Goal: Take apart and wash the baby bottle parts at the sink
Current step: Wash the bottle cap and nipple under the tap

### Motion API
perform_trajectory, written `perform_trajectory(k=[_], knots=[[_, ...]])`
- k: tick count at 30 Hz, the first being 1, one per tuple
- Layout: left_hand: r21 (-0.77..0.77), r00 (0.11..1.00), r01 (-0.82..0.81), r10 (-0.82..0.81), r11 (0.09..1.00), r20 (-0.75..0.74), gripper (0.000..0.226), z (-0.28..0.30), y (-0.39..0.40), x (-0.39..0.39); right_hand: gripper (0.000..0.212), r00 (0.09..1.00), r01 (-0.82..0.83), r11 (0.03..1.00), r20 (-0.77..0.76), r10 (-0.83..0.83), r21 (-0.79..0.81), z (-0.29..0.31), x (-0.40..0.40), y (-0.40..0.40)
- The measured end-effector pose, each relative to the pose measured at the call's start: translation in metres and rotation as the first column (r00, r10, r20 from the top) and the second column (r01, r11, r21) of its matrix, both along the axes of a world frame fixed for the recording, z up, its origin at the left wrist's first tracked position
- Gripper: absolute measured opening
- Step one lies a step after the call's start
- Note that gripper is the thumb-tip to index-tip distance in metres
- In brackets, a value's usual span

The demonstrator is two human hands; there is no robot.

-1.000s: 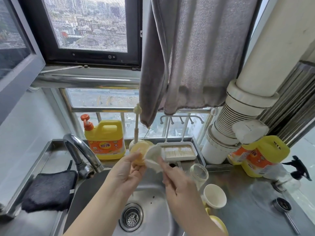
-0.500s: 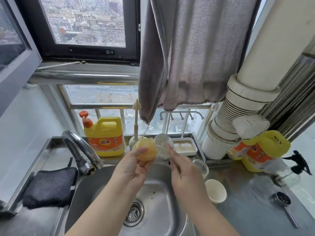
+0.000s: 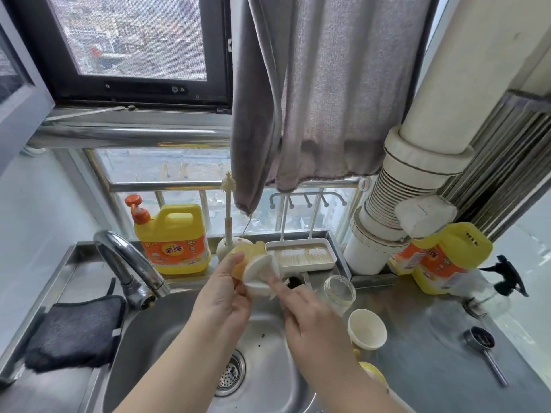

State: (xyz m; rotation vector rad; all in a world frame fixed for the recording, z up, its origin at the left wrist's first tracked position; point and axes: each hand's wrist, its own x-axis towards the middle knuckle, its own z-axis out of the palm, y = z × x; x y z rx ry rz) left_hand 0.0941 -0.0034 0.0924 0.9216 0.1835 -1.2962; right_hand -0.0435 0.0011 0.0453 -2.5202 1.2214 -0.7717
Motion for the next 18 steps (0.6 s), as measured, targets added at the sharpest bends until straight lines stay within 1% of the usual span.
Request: perform_trajectory(k=[1, 2, 4, 6, 7, 10, 12, 15, 16, 18], knots=[[-0.007, 1.000, -0.004, 0.004, 1.000, 0.016, 0.004, 0.001, 0.001, -0.003, 0.069, 0.999, 0.024, 1.000, 0.030, -0.024, 0.009, 0.000, -0.004, -0.005], [-0.009, 0.999, -0.003, 0.004, 1.000, 0.040, 0.003, 0.000, 0.002, -0.006, 0.073, 0.996, 0.035, 0.999, 0.084, -0.035, 0.012, -0.002, -0.008, -0.009], [-0.014, 0.998, 0.012, -0.011, 1.000, 0.067, 0.008, 0.002, 0.003, -0.013, 0.075, 0.989, 0.017, 1.000, 0.148, -0.020, 0.023, 0.001, -0.006, -0.011], [-0.024, 0.998, 0.030, -0.029, 0.999, 0.051, 0.012, 0.004, 0.003, -0.016, 0.068, 0.988, -0.019, 0.998, 0.152, 0.011, 0.052, 0.009, 0.004, -0.005], [-0.022, 0.999, 0.033, -0.032, 0.999, 0.038, 0.011, 0.006, 0.003, -0.015, 0.065, 0.992, -0.023, 0.997, 0.129, 0.014, 0.067, 0.008, 0.006, -0.002], [0.009, 0.998, 0.039, -0.040, 0.999, 0.058, 0.006, 0.004, -0.001, -0.007, 0.066, 1.000, -0.018, 0.999, 0.001, 0.018, 0.036, -0.002, -0.004, 0.004], [0.018, 0.994, 0.043, -0.045, 0.999, 0.098, 0.003, 0.001, -0.002, -0.005, 0.067, 0.999, 0.004, 1.000, 0.052, -0.006, 0.023, -0.003, -0.013, -0.004], [0.032, 0.987, 0.093, -0.096, 0.995, 0.131, 0.008, -0.004, 0.001, -0.015, 0.067, 0.976, 0.027, 0.999, 0.217, -0.036, 0.041, 0.003, -0.015, -0.016], [0.029, 0.984, 0.115, -0.118, 0.993, 0.136, 0.011, -0.004, 0.002, -0.019, 0.067, 0.974, 0.017, 0.999, 0.223, -0.025, 0.040, 0.006, -0.011, -0.015], [0.042, 0.980, 0.130, -0.135, 0.991, 0.147, 0.019, -0.006, 0.001, -0.019, 0.065, 0.984, -0.031, 0.999, 0.179, 0.025, 0.034, 0.007, -0.004, -0.006]])
